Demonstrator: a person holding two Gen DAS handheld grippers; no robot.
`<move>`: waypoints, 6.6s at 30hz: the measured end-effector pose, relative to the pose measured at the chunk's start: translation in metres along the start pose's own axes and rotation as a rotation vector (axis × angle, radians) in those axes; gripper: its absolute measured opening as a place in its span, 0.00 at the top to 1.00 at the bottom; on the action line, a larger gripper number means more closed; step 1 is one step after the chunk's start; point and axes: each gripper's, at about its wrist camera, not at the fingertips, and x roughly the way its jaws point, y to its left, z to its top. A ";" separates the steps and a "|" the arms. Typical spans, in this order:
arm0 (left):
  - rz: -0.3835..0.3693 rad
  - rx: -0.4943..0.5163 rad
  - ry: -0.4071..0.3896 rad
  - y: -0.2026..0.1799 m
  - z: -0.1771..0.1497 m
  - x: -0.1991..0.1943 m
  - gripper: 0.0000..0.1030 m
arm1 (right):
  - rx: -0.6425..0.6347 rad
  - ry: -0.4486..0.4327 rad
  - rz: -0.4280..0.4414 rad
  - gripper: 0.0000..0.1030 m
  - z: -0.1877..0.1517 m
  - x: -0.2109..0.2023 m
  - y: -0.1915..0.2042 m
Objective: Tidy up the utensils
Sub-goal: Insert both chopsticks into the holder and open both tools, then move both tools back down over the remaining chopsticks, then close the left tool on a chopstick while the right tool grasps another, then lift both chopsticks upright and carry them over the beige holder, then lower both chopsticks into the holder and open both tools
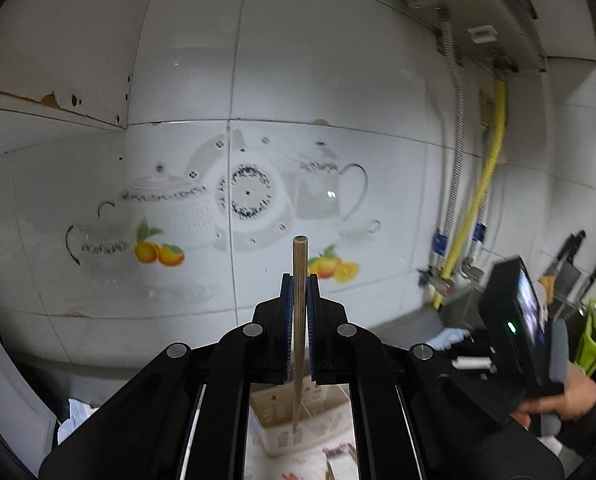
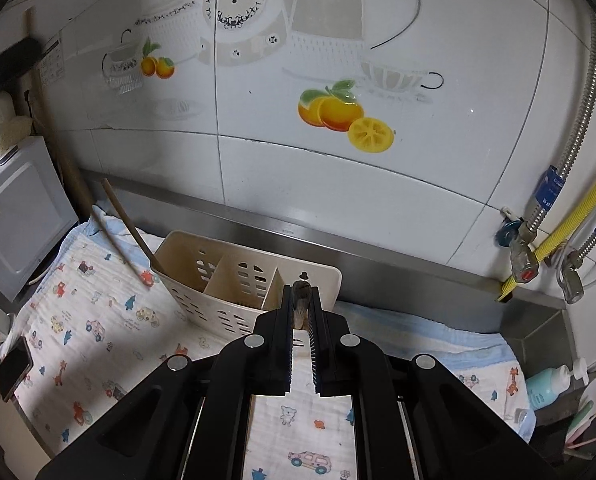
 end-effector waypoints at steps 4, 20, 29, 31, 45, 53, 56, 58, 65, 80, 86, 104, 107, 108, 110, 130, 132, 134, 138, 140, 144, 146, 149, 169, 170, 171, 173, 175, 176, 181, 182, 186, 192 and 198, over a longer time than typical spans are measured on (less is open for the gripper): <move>0.025 -0.021 -0.032 0.006 0.005 0.012 0.95 | 0.003 -0.001 0.001 0.93 -0.001 0.003 -0.002; 0.092 -0.078 0.053 0.031 -0.030 0.069 0.95 | 0.028 -0.084 0.021 0.89 -0.002 -0.015 -0.009; 0.088 -0.071 0.118 0.033 -0.043 0.081 0.94 | 0.054 -0.181 0.007 0.75 -0.019 -0.056 -0.011; 0.084 -0.074 0.122 0.033 -0.045 0.081 0.93 | 0.048 -0.187 -0.011 0.73 -0.030 -0.061 -0.008; 0.079 -0.098 0.109 0.036 -0.053 0.026 0.85 | 0.113 -0.118 0.004 0.70 -0.137 -0.057 0.011; 0.078 -0.107 0.196 0.033 -0.115 -0.027 0.80 | 0.190 0.012 0.052 0.70 -0.228 -0.026 0.032; 0.068 -0.136 0.255 0.035 -0.150 -0.039 0.80 | 0.207 0.047 0.070 0.70 -0.252 -0.014 0.044; 0.067 -0.146 0.291 0.035 -0.173 -0.047 0.80 | 0.196 0.072 0.071 0.71 -0.263 -0.007 0.052; 0.052 -0.181 0.432 0.028 -0.251 -0.073 0.80 | 0.193 0.089 0.049 0.72 -0.278 0.008 0.064; -0.037 -0.165 0.554 -0.007 -0.320 -0.089 0.80 | 0.175 0.094 0.014 0.89 -0.280 0.020 0.068; -0.055 -0.151 0.572 -0.015 -0.330 -0.087 0.80 | 0.175 0.093 -0.003 0.93 -0.280 0.018 0.070; -0.014 -0.161 0.615 -0.017 -0.347 -0.061 0.82 | 0.204 0.095 0.017 0.93 -0.281 0.017 0.068; 0.009 -0.138 0.611 -0.019 -0.347 -0.059 0.88 | 0.206 0.095 0.018 0.93 -0.280 0.017 0.068; 0.021 -0.123 0.613 -0.020 -0.347 -0.059 0.92 | 0.207 0.094 0.018 0.93 -0.280 0.016 0.068; 0.025 -0.128 0.619 -0.019 -0.346 -0.059 0.93 | 0.210 0.088 0.018 0.93 -0.279 0.015 0.068; -0.010 -0.129 0.418 0.003 -0.259 -0.094 0.94 | 0.125 -0.132 0.020 0.93 -0.196 -0.077 0.054; -0.011 -0.124 0.404 0.004 -0.249 -0.092 0.94 | 0.107 -0.142 0.033 0.93 -0.182 -0.084 0.053; -0.015 -0.113 0.386 0.005 -0.239 -0.091 0.94 | 0.089 -0.148 0.040 0.93 -0.172 -0.089 0.052; -0.017 -0.090 0.370 0.005 -0.221 -0.083 0.94 | 0.054 -0.160 0.061 0.93 -0.148 -0.098 0.051; -0.020 -0.070 0.365 0.003 -0.211 -0.078 0.94 | 0.030 -0.172 0.063 0.93 -0.132 -0.104 0.052; -0.032 -0.033 0.355 -0.001 -0.195 -0.069 0.94 | 0.007 -0.199 0.076 0.93 -0.101 -0.116 0.051; -0.038 -0.012 0.349 -0.003 -0.187 -0.063 0.94 | -0.002 -0.210 0.076 0.93 -0.087 -0.120 0.050; -0.046 0.002 0.344 -0.005 -0.180 -0.057 0.94 | -0.010 -0.223 0.078 0.93 -0.068 -0.122 0.049; -0.085 0.048 0.245 -0.015 -0.117 -0.038 0.95 | 0.025 -0.347 -0.032 0.93 0.034 -0.104 0.024; -0.085 0.050 0.234 -0.016 -0.112 -0.038 0.95 | 0.031 -0.350 -0.044 0.93 0.036 -0.099 0.022; -0.086 0.052 0.224 -0.017 -0.107 -0.038 0.95 | 0.041 -0.347 -0.033 0.93 0.038 -0.093 0.019; -0.087 0.056 0.191 -0.020 -0.093 -0.038 0.95 | 0.055 -0.337 -0.039 0.93 0.039 -0.082 0.016; -0.090 0.061 0.147 -0.022 -0.078 -0.039 0.95 | 0.059 -0.326 -0.039 0.93 0.040 -0.071 0.014; -0.089 0.068 0.126 -0.024 -0.071 -0.040 0.95 | 0.065 -0.322 -0.039 0.93 0.039 -0.065 0.013; -0.075 0.102 0.041 -0.031 -0.038 -0.038 0.95 | 0.063 -0.291 -0.030 0.93 0.034 -0.041 0.011; -0.071 0.105 0.029 -0.032 -0.031 -0.035 0.95 | 0.063 -0.282 -0.029 0.93 0.033 -0.035 0.011; -0.051 0.109 -0.009 -0.033 -0.011 -0.023 0.95 | 0.058 -0.257 -0.024 0.93 0.028 -0.021 0.010; 0.011 0.150 -0.047 -0.040 0.000 -0.003 0.95 | 0.050 -0.235 -0.020 0.93 0.023 -0.010 0.008; 0.046 0.136 -0.047 -0.033 0.000 0.027 0.95 | 0.049 -0.228 -0.015 0.93 0.020 -0.005 0.004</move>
